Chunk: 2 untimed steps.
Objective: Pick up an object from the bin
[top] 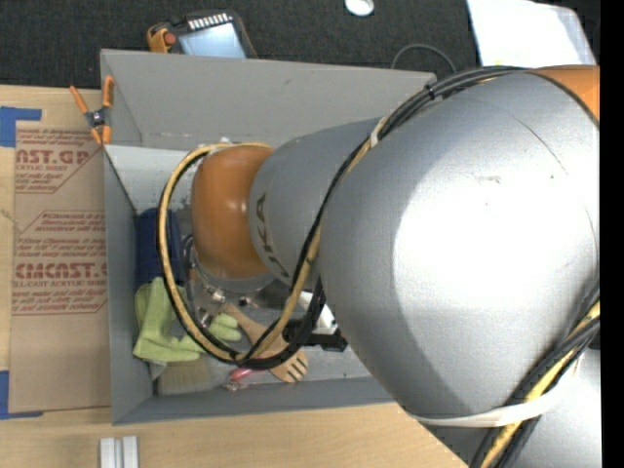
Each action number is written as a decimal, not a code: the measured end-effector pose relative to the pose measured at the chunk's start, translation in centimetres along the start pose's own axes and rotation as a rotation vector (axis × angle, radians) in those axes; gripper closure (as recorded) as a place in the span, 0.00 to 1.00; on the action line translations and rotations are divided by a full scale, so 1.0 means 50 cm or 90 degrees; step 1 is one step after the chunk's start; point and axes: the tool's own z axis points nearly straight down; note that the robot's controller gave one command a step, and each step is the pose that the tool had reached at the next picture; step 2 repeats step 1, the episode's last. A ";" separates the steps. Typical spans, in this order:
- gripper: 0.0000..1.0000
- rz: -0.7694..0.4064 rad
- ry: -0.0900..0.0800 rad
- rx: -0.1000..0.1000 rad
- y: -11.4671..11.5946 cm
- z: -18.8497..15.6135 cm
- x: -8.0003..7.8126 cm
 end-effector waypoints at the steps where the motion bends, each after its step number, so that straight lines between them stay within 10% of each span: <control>1: 1.00 -0.003 0.000 -0.007 0.008 -0.039 0.005; 2: 1.00 -0.003 0.000 -0.007 0.008 -0.039 0.005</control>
Offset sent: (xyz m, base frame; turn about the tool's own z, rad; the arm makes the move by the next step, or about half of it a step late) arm 0.0013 0.0049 0.0544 -0.0041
